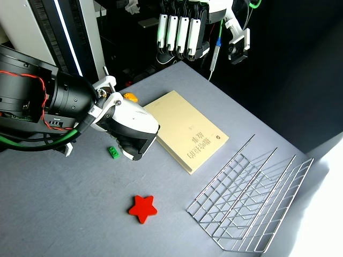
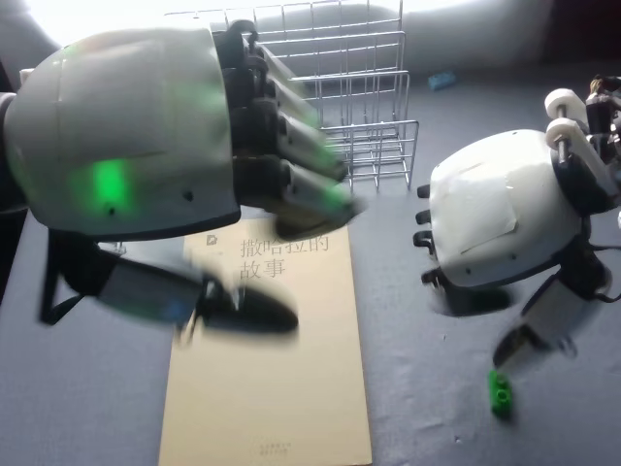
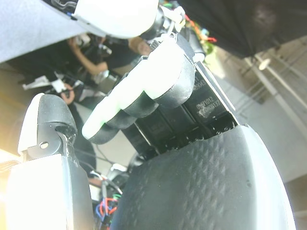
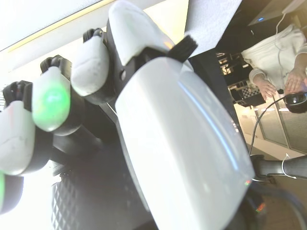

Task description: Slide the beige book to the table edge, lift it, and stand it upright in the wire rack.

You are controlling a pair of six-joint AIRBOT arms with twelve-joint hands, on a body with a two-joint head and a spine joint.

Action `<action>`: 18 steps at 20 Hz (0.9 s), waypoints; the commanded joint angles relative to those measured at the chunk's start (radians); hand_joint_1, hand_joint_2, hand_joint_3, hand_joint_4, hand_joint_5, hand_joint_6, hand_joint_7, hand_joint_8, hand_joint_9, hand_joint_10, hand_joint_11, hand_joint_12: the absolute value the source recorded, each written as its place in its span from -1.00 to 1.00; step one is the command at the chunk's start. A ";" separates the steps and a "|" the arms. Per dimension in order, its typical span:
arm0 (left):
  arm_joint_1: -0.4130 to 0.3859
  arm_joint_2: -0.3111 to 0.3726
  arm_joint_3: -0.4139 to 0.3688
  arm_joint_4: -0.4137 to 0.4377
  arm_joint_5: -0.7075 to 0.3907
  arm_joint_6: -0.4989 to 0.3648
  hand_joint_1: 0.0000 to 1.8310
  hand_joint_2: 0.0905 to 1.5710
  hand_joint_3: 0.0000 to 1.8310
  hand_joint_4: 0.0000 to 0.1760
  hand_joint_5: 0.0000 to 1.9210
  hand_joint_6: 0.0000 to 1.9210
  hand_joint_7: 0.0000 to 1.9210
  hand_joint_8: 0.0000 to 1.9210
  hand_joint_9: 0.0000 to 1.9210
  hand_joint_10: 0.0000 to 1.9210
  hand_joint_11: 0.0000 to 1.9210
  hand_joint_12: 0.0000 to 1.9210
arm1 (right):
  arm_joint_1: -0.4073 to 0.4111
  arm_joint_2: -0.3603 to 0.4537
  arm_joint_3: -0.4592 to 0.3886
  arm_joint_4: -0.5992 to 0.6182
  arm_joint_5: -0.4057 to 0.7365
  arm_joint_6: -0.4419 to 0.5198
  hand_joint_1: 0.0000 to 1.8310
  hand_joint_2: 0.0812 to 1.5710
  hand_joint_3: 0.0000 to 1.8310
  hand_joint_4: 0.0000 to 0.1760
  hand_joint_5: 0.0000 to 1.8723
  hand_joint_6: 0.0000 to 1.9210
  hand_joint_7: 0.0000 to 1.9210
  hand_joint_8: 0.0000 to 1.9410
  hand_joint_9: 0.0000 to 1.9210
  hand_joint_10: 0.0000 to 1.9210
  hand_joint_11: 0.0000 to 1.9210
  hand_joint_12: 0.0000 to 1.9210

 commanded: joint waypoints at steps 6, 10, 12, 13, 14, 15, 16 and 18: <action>-0.014 0.005 -0.001 -0.078 -0.079 0.006 -0.85 0.38 -1.00 -1.00 -0.72 -1.00 -0.69 -1.00 -0.70 -1.00 -1.00 -0.32 | 0.003 0.003 0.001 0.037 -0.044 -0.003 -0.80 0.29 -1.00 -1.00 -0.72 -1.00 -0.75 -1.00 -0.78 -1.00 -1.00 -0.47; -0.015 0.005 0.000 -0.078 -0.079 0.006 -0.89 0.42 -0.99 -1.00 -0.74 -1.00 -0.69 -1.00 -0.70 -1.00 -1.00 -0.31 | -0.011 0.013 0.000 0.037 -0.040 0.013 -0.84 0.29 -1.00 -1.00 -0.66 -1.00 -0.67 -1.00 -0.70 -1.00 -1.00 -0.15; -0.015 0.004 0.000 -0.078 -0.079 0.006 -0.89 0.42 -0.99 -1.00 -0.74 -1.00 -0.69 -1.00 -0.70 -1.00 -1.00 -0.31 | -0.027 0.014 -0.006 0.037 -0.023 0.016 -0.84 0.29 -1.00 -1.00 -0.66 -1.00 -0.67 -1.00 -0.70 -1.00 -1.00 -0.15; -0.015 0.004 0.000 -0.078 -0.079 0.006 -0.89 0.42 -0.99 -1.00 -0.74 -1.00 -0.69 -1.00 -0.70 -1.00 -1.00 -0.31 | -0.040 0.019 -0.016 0.037 -0.022 0.026 -0.84 0.29 -1.00 -1.00 -0.66 -1.00 -0.67 -1.00 -0.70 -1.00 -1.00 -0.15; -0.016 0.005 0.000 -0.078 -0.079 0.006 -0.89 0.42 -0.99 -1.00 -0.74 -1.00 -0.69 -1.00 -0.70 -1.00 -1.00 -0.31 | -0.059 0.032 -0.033 0.037 -0.027 0.043 -0.84 0.29 -1.00 -1.00 -0.66 -1.00 -0.67 -1.00 -0.70 -1.00 -1.00 -0.15; -0.016 0.005 0.000 -0.078 -0.079 0.006 -0.89 0.42 -0.99 -1.00 -0.74 -1.00 -0.69 -1.00 -0.70 -1.00 -1.00 -0.31 | -0.070 0.039 -0.042 0.037 -0.027 0.048 -0.84 0.29 -1.00 -1.00 -0.66 -1.00 -0.67 -1.00 -0.70 -1.00 -1.00 -0.15; -0.016 0.005 0.000 -0.078 -0.079 0.006 -0.89 0.42 -1.00 -1.00 -0.74 -1.00 -0.69 -1.00 -0.70 -1.00 -1.00 -0.31 | -0.078 0.040 -0.049 0.037 -0.027 0.048 -0.84 0.29 -1.00 -1.00 -0.66 -1.00 -0.67 -1.00 -0.70 -1.00 -1.00 -0.15; -0.016 0.005 0.000 -0.078 -0.079 0.006 -0.89 0.42 -1.00 -1.00 -0.74 -1.00 -0.69 -1.00 -0.70 -1.00 -1.00 -0.31 | -0.093 0.034 -0.052 0.037 -0.027 0.048 -0.84 0.29 -1.00 -1.00 -0.66 -1.00 -0.67 -1.00 -0.70 -1.00 -1.00 -0.15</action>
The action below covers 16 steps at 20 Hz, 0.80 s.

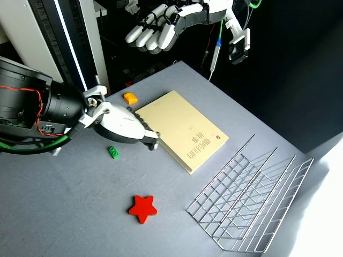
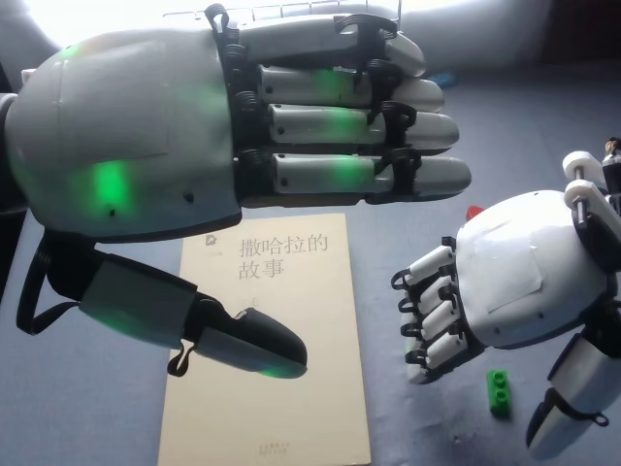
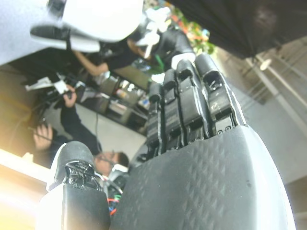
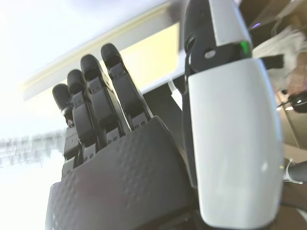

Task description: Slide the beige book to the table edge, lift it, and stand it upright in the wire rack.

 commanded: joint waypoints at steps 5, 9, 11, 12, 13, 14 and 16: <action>0.000 0.001 0.002 -0.097 -0.086 0.017 -0.86 0.43 -1.00 -1.00 -0.67 -0.99 -0.67 -1.00 -0.68 -1.00 -1.00 -0.27 | -0.012 -0.018 -0.003 0.037 -0.065 0.006 -0.80 0.32 -1.00 -1.00 -0.69 -1.00 -0.72 -1.00 -0.75 -1.00 -1.00 -0.26; 0.010 -0.003 0.001 -0.116 -0.093 0.031 -0.86 0.46 -0.99 -1.00 -0.65 -0.99 -0.67 -1.00 -0.71 -1.00 -1.00 -0.26 | -0.020 -0.038 0.002 0.037 -0.087 0.006 -0.76 0.35 -0.99 -1.00 -0.69 -1.00 -0.72 -1.00 -0.74 -1.00 -1.00 -0.24; 0.009 -0.001 0.001 -0.115 -0.092 0.031 -0.86 0.46 -0.99 -1.00 -0.65 -0.99 -0.67 -1.00 -0.71 -1.00 -1.00 -0.26 | -0.029 -0.049 0.004 0.037 -0.109 0.003 -0.76 0.35 -0.99 -1.00 -0.68 -1.00 -0.72 -1.00 -0.74 -1.00 -1.00 -0.24; 0.007 -0.001 0.001 -0.114 -0.091 0.030 -0.86 0.46 -0.99 -1.00 -0.65 -0.99 -0.67 -1.00 -0.71 -1.00 -1.00 -0.26 | -0.032 -0.054 0.006 0.037 -0.116 -0.004 -0.76 0.35 -0.99 -1.00 -0.68 -1.00 -0.72 -1.00 -0.74 -1.00 -1.00 -0.24; 0.005 -0.001 0.001 -0.114 -0.089 0.029 -0.86 0.46 -1.00 -1.00 -0.65 -0.99 -0.67 -1.00 -0.71 -1.00 -1.00 -0.26 | -0.038 -0.062 0.011 0.037 -0.126 -0.004 -0.76 0.35 -0.99 -1.00 -0.68 -1.00 -0.72 -1.00 -0.74 -1.00 -1.00 -0.24; 0.004 -0.001 0.001 -0.113 -0.087 0.028 -0.84 0.46 -1.00 -1.00 -0.65 -0.99 -0.67 -1.00 -0.69 -0.99 -1.00 -0.26 | -0.043 -0.064 0.012 0.037 -0.135 -0.003 -0.75 0.35 -1.00 -1.00 -0.68 -1.00 -0.72 -1.00 -0.74 -1.00 -1.00 -0.21; 0.004 0.001 -0.001 -0.111 -0.083 0.026 -0.83 0.47 -1.00 -1.00 -0.60 -1.00 -0.61 -1.00 -0.64 -0.99 -0.99 -0.15 | -0.049 -0.068 0.018 0.036 -0.146 -0.003 -0.76 0.37 -1.00 -1.00 -0.66 -1.00 -0.68 -0.99 -0.70 -0.99 -1.00 -0.10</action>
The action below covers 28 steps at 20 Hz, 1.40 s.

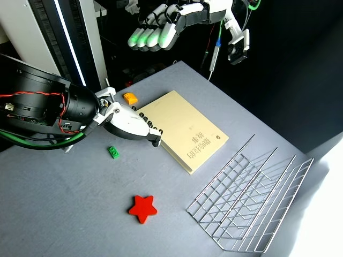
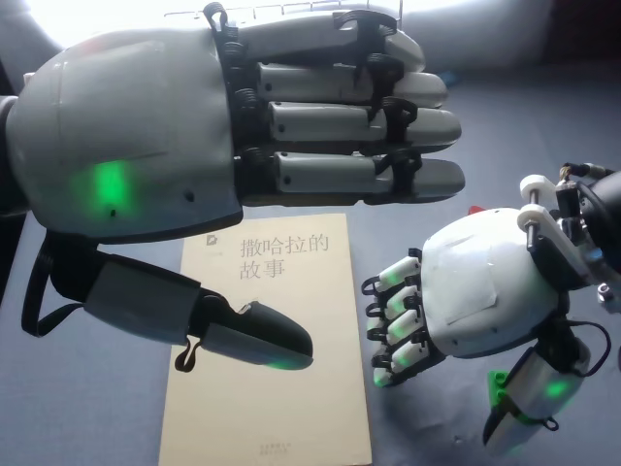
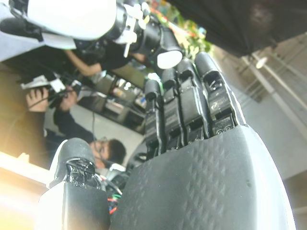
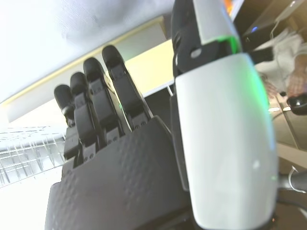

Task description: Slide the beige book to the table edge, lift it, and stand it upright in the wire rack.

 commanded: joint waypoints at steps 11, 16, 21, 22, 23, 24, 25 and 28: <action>-0.010 0.009 -0.002 -0.082 -0.068 0.010 -0.77 0.45 -1.00 -1.00 -0.66 -1.00 -0.62 -1.00 -0.62 -1.00 -1.00 -0.13 | 0.003 -0.041 0.058 0.019 -0.054 0.011 -0.75 0.41 -1.00 -1.00 -0.71 -1.00 -0.71 -1.00 -0.73 -1.00 -1.00 -0.24; -0.024 0.023 -0.006 -0.087 0.039 0.276 -0.78 0.45 -1.00 -1.00 -0.67 -1.00 -0.64 -1.00 -0.65 -1.00 -1.00 -0.14 | -0.007 -0.070 0.064 0.019 -0.079 0.016 -0.74 0.40 -1.00 -1.00 -0.70 -0.99 -0.69 -1.00 -0.70 -0.99 -1.00 -0.20; -0.038 0.063 -0.058 -0.126 0.218 0.394 -0.75 0.45 -1.00 -1.00 -0.67 -0.99 -0.64 -0.99 -0.65 -0.99 -1.00 -0.17 | -0.010 -0.121 0.082 0.019 -0.102 0.021 -0.77 0.42 -1.00 -1.00 -0.69 -0.99 -0.69 -0.99 -0.69 -0.99 -1.00 -0.11; -0.034 0.050 -0.045 -0.173 0.347 0.343 -0.75 0.45 -1.00 -1.00 -0.67 -0.99 -0.64 -0.99 -0.65 -0.99 -1.00 -0.17 | -0.013 -0.119 0.084 0.019 -0.105 0.020 -0.77 0.42 -1.00 -1.00 -0.69 -0.99 -0.69 -0.99 -0.69 -0.99 -1.00 -0.11; -0.028 0.014 -0.006 -0.224 0.460 0.257 -0.76 0.45 -1.00 -1.00 -0.66 -0.99 -0.65 -1.00 -0.66 -1.00 -1.00 -0.17 | -0.020 -0.109 0.084 0.019 -0.109 0.020 -0.77 0.43 -1.00 -1.00 -0.70 -1.00 -0.71 -1.00 -0.70 -1.00 -1.00 -0.13; -0.023 0.001 0.018 -0.281 0.537 0.250 -0.76 0.45 -1.00 -1.00 -0.66 -0.99 -0.64 -1.00 -0.64 -0.99 -1.00 -0.16 | -0.020 -0.107 0.089 0.019 -0.106 0.020 -0.76 0.43 -1.00 -1.00 -0.70 -1.00 -0.71 -1.00 -0.71 -1.00 -1.00 -0.21; -0.025 0.003 0.034 -0.383 0.637 0.315 -0.76 0.45 -1.00 -1.00 -0.67 -1.00 -0.64 -1.00 -0.64 -1.00 -1.00 -0.14 | -0.019 -0.110 0.100 0.019 -0.110 0.020 -0.74 0.43 -1.00 -1.00 -0.70 -1.00 -0.71 -1.00 -0.71 -1.00 -1.00 -0.22; -0.033 -0.002 0.092 -0.489 0.805 0.386 -0.75 0.45 -1.00 -1.00 -0.65 -1.00 -0.64 -1.00 -0.65 -1.00 -1.00 -0.17 | -0.020 -0.090 0.109 0.018 -0.119 0.020 -0.73 0.43 -1.00 -1.00 -0.70 -1.00 -0.71 -1.00 -0.71 -1.00 -1.00 -0.21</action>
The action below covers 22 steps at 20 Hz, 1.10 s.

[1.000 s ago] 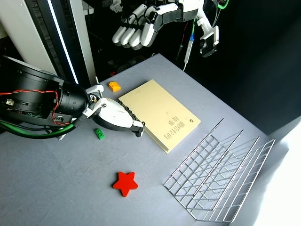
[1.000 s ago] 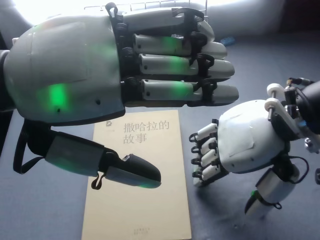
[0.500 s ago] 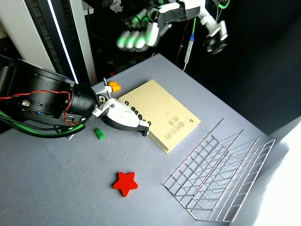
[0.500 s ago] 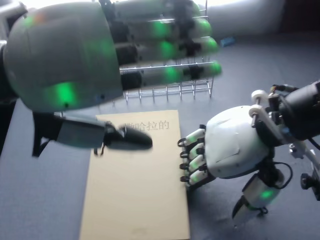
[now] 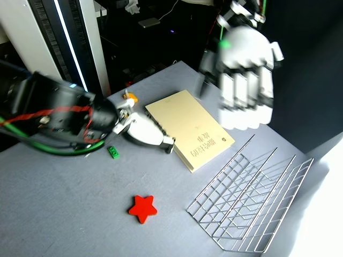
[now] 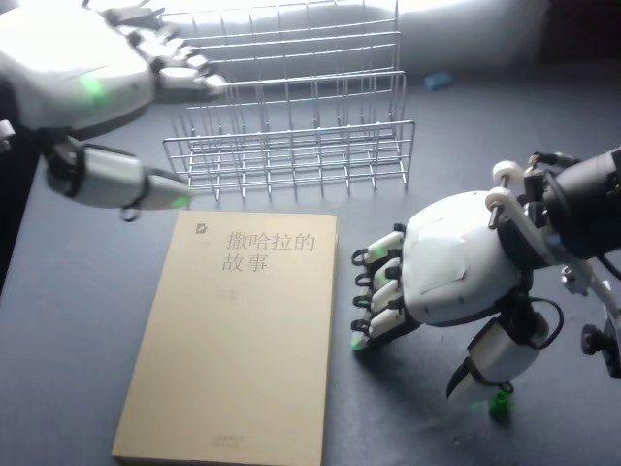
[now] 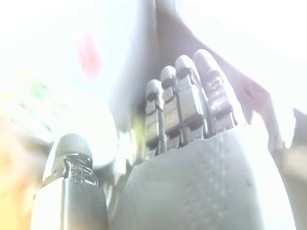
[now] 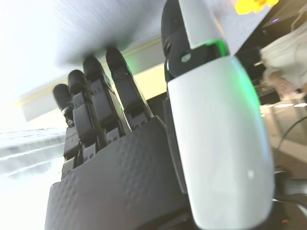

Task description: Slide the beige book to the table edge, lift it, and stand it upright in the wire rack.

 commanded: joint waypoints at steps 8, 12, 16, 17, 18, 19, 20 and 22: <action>-0.013 -0.011 0.166 -0.155 0.189 0.023 -0.70 0.45 -1.00 -1.00 -0.65 -1.00 -0.66 -1.00 -0.67 -1.00 -1.00 -0.29 | 0.005 -0.034 0.053 0.019 -0.045 0.011 -0.72 0.42 -1.00 -1.00 -0.72 -1.00 -0.72 -1.00 -0.70 -1.00 -1.00 -0.09; -0.029 -0.012 0.237 -0.250 0.438 -0.060 -0.73 0.48 -1.00 -1.00 -0.67 -1.00 -0.68 -1.00 -0.70 -1.00 -1.00 -0.27 | 0.008 -0.053 0.064 0.019 -0.090 0.011 -0.69 0.43 -1.00 -1.00 -0.71 -1.00 -0.72 -1.00 -0.70 -0.99 -1.00 -0.08; -0.041 -0.004 0.276 -0.400 0.564 -0.135 -0.70 0.47 -1.00 -1.00 -0.64 -1.00 -0.68 -1.00 -0.70 -1.00 -1.00 -0.25 | 0.043 -0.053 0.056 0.019 -0.058 0.012 -0.69 0.44 -1.00 -1.00 -0.73 -1.00 -0.73 -1.00 -0.71 -1.00 -1.00 -0.11; -0.042 -0.002 0.287 -0.459 0.589 -0.154 -0.70 0.46 -1.00 -1.00 -0.64 -1.00 -0.66 -0.99 -0.68 -0.99 -1.00 -0.26 | 0.050 -0.052 0.055 0.019 -0.049 0.017 -0.68 0.42 -1.00 -1.00 -0.68 -0.99 -0.69 -0.99 -0.68 -0.99 -1.00 -0.05; -0.041 0.000 0.291 -0.476 0.585 -0.188 -0.68 0.46 -1.00 -1.00 -0.64 -1.00 -0.65 -0.99 -0.67 -0.99 -1.00 -0.24 | 0.052 -0.052 0.054 0.018 -0.046 0.024 -0.69 0.42 -1.00 -1.00 -0.67 -0.99 -0.68 -0.99 -0.67 -0.99 -1.00 -0.03; -0.038 0.003 0.294 -0.475 0.559 -0.237 -0.69 0.46 -1.00 -1.00 -0.63 -1.00 -0.64 -0.99 -0.66 -0.99 -1.00 -0.22 | 0.055 -0.052 0.054 0.018 -0.046 0.027 -0.69 0.42 -1.00 -1.00 -0.68 -1.00 -0.68 -1.00 -0.67 -0.99 -1.00 -0.03; -0.037 0.000 0.305 -0.475 0.537 -0.312 -0.70 0.47 -1.00 -1.00 -0.64 -1.00 -0.65 -1.00 -0.66 -1.00 -1.00 -0.21 | 0.057 -0.052 0.054 0.018 -0.048 0.030 -0.69 0.42 -1.00 -1.00 -0.69 -1.00 -0.69 -1.00 -0.67 -1.00 -1.00 -0.04; -0.031 -0.003 0.328 -0.474 0.488 -0.490 -0.71 0.47 -1.00 -1.00 -0.63 -1.00 -0.64 -1.00 -0.63 -0.99 -1.00 -0.14 | 0.055 -0.054 0.054 0.018 -0.051 0.032 -0.67 0.41 -1.00 -1.00 -0.68 -1.00 -0.68 -1.00 -0.65 -0.99 -1.00 0.02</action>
